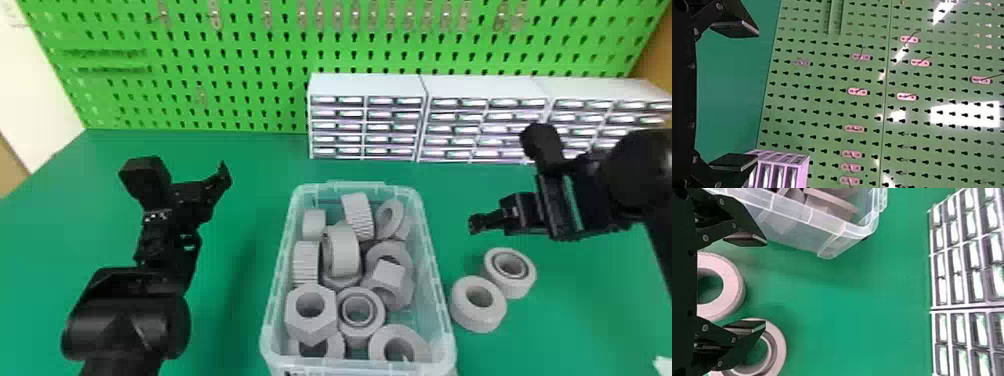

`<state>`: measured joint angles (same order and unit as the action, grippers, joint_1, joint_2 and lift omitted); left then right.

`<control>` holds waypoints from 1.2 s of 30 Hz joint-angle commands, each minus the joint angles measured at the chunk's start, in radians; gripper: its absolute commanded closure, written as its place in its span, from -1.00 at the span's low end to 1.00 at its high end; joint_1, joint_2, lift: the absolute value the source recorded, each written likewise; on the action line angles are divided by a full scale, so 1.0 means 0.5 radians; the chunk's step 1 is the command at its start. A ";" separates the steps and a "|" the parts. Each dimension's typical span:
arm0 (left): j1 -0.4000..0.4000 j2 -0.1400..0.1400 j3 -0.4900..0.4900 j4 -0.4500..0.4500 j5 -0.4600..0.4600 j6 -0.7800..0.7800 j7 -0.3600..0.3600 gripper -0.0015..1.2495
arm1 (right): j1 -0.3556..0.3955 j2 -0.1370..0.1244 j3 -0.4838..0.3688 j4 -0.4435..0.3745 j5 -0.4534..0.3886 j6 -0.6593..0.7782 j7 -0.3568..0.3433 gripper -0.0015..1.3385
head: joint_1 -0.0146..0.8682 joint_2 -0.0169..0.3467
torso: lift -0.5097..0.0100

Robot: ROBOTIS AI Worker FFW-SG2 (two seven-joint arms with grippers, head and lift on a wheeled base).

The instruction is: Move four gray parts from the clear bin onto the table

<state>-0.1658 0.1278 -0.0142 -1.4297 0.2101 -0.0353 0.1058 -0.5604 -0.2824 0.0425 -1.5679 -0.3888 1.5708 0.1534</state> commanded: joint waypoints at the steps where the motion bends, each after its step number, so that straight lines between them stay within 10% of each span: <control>1: 0.000 -0.001 -0.002 0.000 -0.003 0.000 0.000 -0.74 | 0.044 0.009 -0.051 -0.095 -0.017 0.003 0.000 -0.23 | 0.60 -0.51 | 0.76; 36: 0.025 0.002 0.010 -0.003 0.000 -0.018 -0.003 -0.74 | 0.283 0.135 -0.119 -0.319 -0.039 -1.135 0.003 -0.23 | 0.60 -0.51 | 0.76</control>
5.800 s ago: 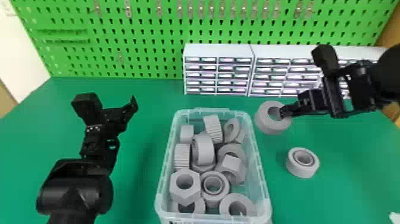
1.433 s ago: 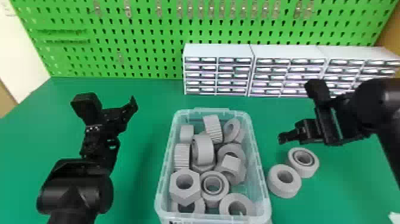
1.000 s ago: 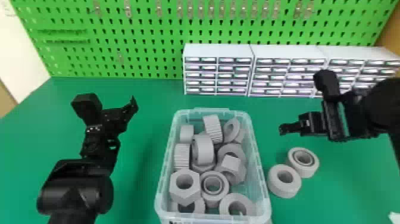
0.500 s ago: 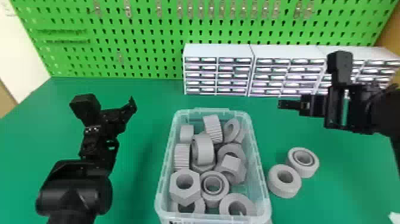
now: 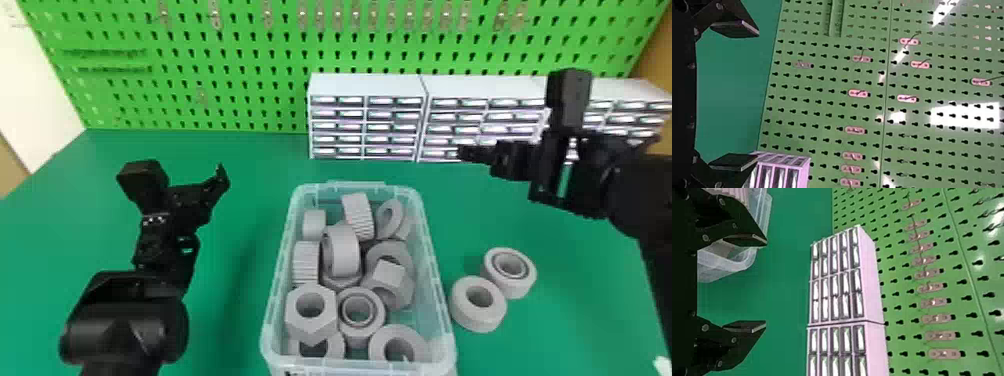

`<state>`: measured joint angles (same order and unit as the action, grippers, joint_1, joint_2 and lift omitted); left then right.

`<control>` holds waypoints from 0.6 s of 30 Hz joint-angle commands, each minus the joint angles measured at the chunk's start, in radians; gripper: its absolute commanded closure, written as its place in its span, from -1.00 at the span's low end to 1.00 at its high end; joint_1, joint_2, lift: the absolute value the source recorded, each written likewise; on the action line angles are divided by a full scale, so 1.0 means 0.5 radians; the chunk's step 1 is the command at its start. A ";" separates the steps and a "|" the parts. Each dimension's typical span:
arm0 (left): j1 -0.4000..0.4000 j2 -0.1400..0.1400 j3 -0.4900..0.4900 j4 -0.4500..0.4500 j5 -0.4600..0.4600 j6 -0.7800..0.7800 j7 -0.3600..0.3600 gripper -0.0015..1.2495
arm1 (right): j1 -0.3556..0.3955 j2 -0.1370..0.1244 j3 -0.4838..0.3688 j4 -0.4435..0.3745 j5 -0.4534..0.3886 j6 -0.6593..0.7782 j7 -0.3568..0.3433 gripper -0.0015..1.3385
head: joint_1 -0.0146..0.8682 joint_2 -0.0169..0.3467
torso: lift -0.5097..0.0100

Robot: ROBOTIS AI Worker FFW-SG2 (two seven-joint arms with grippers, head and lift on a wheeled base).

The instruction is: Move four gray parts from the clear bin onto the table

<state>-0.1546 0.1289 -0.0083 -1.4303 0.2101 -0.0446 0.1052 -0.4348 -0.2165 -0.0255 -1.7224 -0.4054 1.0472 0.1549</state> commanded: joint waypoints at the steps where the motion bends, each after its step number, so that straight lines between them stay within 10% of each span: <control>1: 0.002 0.000 -0.002 -0.002 0.000 0.000 -0.002 -0.74 | 0.032 0.003 0.023 -0.010 -0.005 -0.091 0.000 -0.23 | 0.60 -0.51 | 0.76; 18: -0.010 -0.003 -0.032 0.001 0.000 0.000 0.001 -0.74 | -0.063 0.022 0.241 -0.010 0.019 -0.149 0.003 -0.23 | 0.60 -0.51 | 0.76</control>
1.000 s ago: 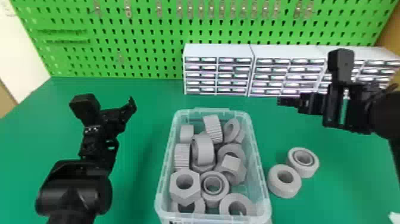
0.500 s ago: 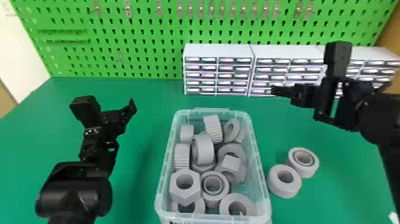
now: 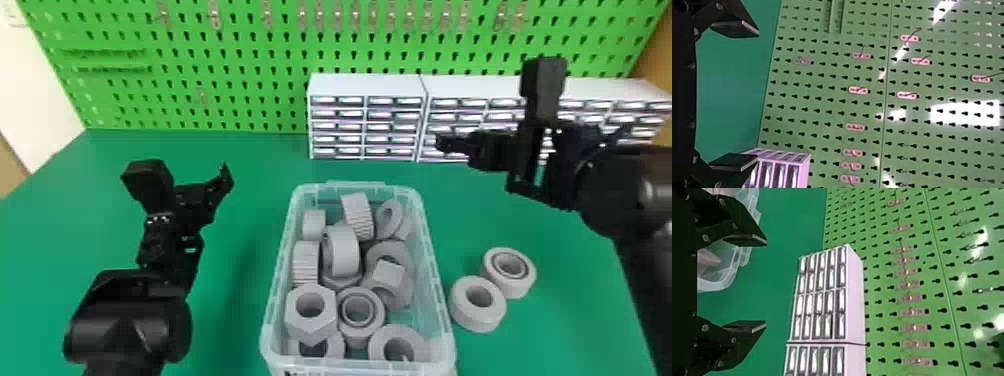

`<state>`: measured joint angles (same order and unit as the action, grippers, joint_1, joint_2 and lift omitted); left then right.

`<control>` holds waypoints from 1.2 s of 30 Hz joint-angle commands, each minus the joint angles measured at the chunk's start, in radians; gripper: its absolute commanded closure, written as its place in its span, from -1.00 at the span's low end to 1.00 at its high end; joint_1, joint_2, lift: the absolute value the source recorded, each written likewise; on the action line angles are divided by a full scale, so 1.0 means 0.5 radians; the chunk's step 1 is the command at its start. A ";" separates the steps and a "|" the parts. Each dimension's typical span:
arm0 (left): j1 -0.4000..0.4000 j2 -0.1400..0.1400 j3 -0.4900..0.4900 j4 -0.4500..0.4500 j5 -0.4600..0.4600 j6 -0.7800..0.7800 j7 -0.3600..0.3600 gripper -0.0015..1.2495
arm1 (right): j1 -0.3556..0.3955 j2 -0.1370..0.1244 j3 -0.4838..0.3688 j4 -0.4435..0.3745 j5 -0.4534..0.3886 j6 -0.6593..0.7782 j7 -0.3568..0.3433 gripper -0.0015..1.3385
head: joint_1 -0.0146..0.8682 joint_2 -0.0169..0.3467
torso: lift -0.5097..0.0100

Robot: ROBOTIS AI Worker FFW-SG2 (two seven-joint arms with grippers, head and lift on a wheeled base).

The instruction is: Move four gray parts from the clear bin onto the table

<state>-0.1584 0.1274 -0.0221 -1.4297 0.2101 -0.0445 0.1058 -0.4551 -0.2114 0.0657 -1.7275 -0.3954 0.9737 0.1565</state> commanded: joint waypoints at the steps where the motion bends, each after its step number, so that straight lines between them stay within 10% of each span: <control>1: -0.002 0.000 -0.005 0.000 0.000 0.000 0.000 -0.74 | -0.022 0.012 0.071 0.000 -0.001 -0.002 0.000 -0.23 | 0.60 -0.51 | 0.76; 36: 0.001 0.000 -0.005 0.000 0.000 0.000 0.000 -0.74 | -0.194 0.045 0.485 0.068 -0.298 0.209 0.000 -0.22 | 0.60 -0.51 | 0.76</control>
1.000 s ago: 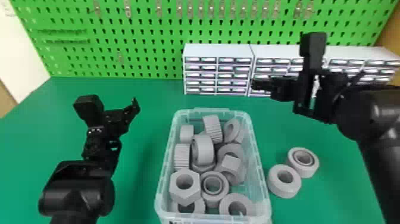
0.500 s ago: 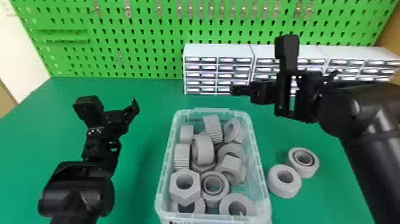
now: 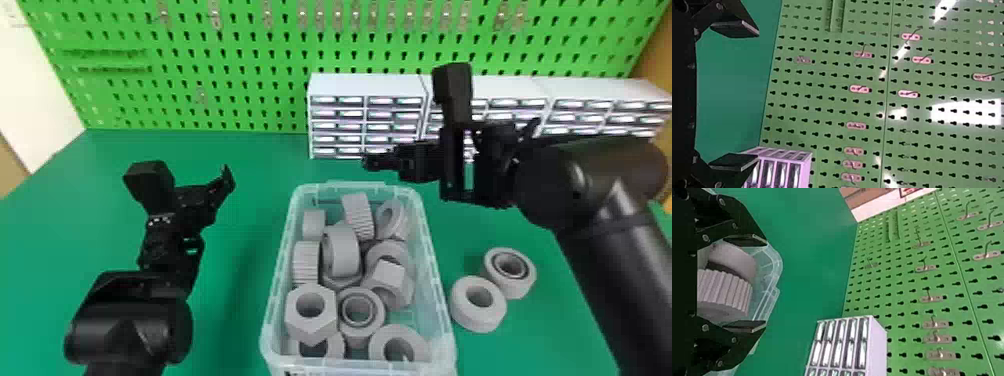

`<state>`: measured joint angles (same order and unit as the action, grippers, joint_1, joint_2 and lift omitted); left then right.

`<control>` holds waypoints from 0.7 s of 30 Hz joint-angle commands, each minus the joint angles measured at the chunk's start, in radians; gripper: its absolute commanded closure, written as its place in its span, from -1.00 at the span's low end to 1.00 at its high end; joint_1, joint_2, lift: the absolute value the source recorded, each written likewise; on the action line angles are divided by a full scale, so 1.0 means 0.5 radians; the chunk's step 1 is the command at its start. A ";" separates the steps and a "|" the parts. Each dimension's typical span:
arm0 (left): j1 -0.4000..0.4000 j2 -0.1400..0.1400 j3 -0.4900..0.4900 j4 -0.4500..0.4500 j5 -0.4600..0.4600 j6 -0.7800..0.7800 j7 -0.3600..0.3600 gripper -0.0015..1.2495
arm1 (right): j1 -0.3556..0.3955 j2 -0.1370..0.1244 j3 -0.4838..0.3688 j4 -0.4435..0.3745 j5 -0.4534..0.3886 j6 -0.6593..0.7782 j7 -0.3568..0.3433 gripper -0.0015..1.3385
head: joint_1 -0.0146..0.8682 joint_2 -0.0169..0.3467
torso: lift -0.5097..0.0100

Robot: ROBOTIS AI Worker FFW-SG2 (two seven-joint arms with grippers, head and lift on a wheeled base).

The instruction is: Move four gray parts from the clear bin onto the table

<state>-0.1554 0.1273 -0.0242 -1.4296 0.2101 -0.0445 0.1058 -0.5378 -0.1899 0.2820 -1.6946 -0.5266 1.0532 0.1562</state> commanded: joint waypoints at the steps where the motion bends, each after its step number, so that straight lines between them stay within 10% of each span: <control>1: -0.005 0.000 -0.001 0.000 0.000 0.000 0.000 -0.74 | -0.035 0.003 0.056 0.002 -0.042 0.063 0.001 -0.22 | 0.60 -0.51 | 0.76; 21: 0.004 0.000 0.006 0.000 -0.003 0.000 0.000 -0.74 | -0.219 -0.004 0.163 0.014 -0.321 0.526 -0.003 -0.22 | 0.60 -0.51 | 0.76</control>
<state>-0.1561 0.1273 -0.0229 -1.4296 0.2098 -0.0445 0.1058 -0.6287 -0.1917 0.3534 -1.6920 -0.6721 1.2559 0.1549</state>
